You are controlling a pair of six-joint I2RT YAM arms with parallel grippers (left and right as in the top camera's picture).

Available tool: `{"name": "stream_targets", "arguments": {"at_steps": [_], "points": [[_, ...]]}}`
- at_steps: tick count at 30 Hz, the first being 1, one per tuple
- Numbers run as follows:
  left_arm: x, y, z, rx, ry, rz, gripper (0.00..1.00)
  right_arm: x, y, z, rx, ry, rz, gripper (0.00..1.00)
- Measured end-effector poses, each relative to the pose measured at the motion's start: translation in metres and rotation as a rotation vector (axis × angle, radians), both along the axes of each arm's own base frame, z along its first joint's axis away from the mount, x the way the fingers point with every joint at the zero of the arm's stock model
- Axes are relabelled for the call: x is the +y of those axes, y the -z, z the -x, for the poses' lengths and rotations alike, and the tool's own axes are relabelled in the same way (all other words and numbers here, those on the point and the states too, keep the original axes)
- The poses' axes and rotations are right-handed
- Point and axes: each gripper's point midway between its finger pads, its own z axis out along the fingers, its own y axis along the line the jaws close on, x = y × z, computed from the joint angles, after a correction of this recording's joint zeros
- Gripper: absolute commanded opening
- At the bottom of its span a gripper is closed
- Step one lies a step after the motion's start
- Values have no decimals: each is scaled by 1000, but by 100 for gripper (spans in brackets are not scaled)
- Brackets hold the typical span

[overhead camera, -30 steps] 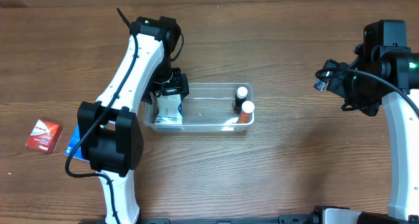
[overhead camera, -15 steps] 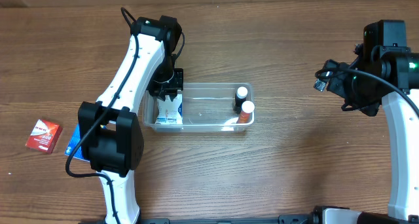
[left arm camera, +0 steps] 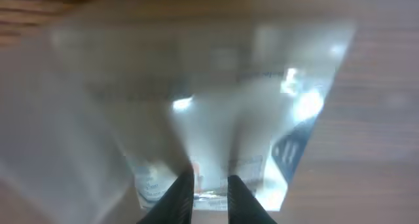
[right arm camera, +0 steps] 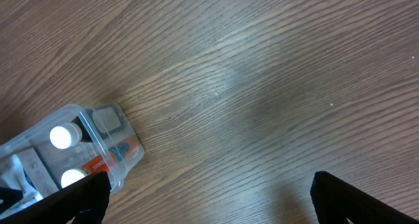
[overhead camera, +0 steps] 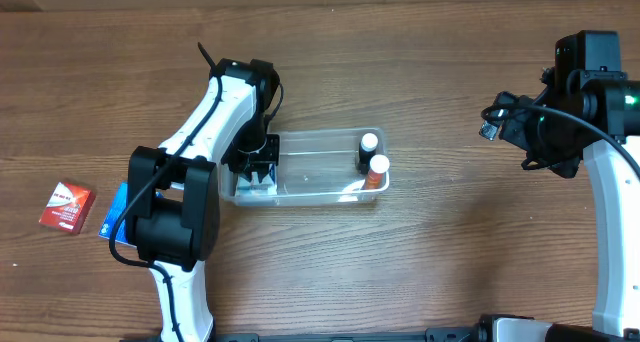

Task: Pack container
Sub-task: 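Carry the white box with the left gripper and lower it into the container, then move the left gripper back to the blue Vicks box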

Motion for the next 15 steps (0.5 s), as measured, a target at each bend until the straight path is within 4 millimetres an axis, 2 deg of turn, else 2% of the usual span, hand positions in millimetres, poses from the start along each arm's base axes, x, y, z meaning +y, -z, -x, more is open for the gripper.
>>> {"name": "stream_targets", "arguments": {"at_steps": [5,9,12,15], "points": [[6,6,12,39,6,-27,18,0,0,0,0,0,1,100],[8,5,10,32,8,-35,21,0,0,0,0,0,1,100],[7,-4,-2,-10,12,-38,23,0,0,0,1,0,1,100],[6,-22,-20,-66,16,-46,24,0,0,0,2,0,1,100]]}}
